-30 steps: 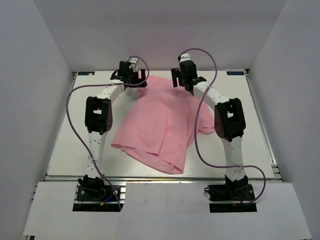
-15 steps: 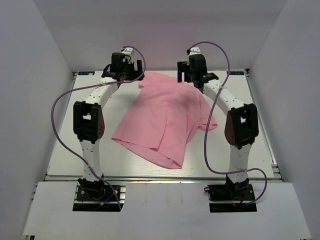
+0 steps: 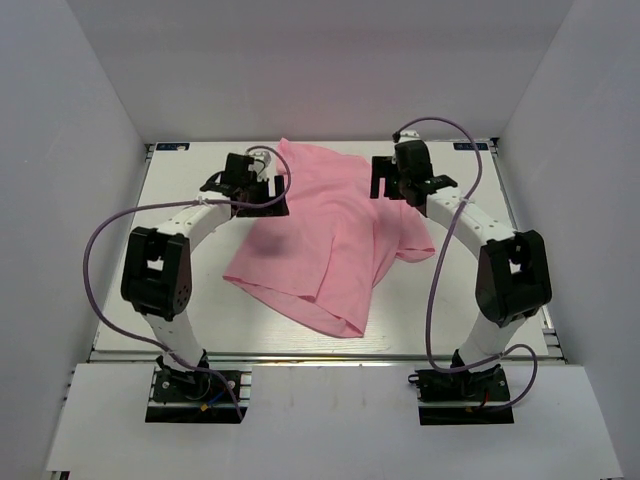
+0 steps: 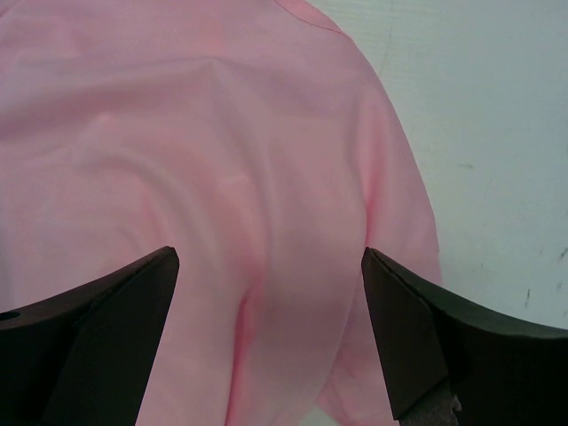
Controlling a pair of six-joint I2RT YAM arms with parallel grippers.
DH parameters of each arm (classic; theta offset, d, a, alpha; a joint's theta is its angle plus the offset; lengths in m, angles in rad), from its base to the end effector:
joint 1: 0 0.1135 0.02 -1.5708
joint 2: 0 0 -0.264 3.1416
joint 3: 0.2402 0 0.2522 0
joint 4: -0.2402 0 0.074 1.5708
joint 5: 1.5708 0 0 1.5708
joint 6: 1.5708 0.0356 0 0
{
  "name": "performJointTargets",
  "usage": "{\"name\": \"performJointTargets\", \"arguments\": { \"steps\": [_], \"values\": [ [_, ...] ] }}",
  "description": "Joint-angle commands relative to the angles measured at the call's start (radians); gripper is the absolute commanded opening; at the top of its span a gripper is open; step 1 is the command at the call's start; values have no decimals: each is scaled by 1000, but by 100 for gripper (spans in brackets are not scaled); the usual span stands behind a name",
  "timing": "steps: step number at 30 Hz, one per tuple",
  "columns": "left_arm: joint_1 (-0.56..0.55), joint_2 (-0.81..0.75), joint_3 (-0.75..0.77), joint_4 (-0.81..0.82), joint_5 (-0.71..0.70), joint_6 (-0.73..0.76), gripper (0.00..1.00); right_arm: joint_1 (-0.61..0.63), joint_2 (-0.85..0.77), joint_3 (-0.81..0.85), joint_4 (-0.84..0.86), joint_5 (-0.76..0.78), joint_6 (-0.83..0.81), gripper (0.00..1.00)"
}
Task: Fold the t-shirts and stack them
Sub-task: Flatten out the tshirt
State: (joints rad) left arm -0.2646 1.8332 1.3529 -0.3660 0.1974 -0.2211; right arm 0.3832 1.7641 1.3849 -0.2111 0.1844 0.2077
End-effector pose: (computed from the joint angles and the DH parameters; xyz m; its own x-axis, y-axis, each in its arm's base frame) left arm 0.3897 -0.1128 0.2269 -0.7889 -0.0090 -0.6144 0.2141 0.9332 -0.2886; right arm 0.3837 0.1476 0.2770 -0.5518 -0.0039 -0.8340 -0.1149 0.9908 0.0714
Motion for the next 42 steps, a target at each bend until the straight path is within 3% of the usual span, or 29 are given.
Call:
{"name": "performJointTargets", "arguments": {
  "steps": [1, 7, 10, 16, 20, 26, 34, 38, 41, 42],
  "values": [
    [-24, -138, -93, -76, -108, -61, 100, -29, -83, -87, 19, 26, 58, 90],
    [-33, -273, -221, -264, -346, -181, 100, -64, -150, -220, -11, 62, 82, 90],
    [-33, -327, -308, -292, -389, -214, 95, -72, -163, -265, -37, 75, 107, 90],
    [-33, -357, -402, -258, -352, -225, 92, -81, -161, -317, -42, 47, 133, 90],
    [-33, -347, -425, -248, -352, -225, 83, -86, -143, -331, -47, 41, 139, 90],
    [-33, -298, -414, -248, -351, -216, 58, -90, -129, -325, -57, 41, 139, 90],
    [-33, -276, -426, -283, -371, -227, 54, -99, -130, -328, -59, 58, 140, 90],
    [-33, -276, -426, -283, -371, -227, 37, -102, -123, -328, -59, 59, 142, 90],
    [-33, -276, -426, -283, -371, -227, 16, -104, -117, -327, -60, 56, 142, 90],
    [-33, -276, -426, -283, -371, -227, 0, -104, -115, -327, -59, 58, 144, 90]
  ]
}}
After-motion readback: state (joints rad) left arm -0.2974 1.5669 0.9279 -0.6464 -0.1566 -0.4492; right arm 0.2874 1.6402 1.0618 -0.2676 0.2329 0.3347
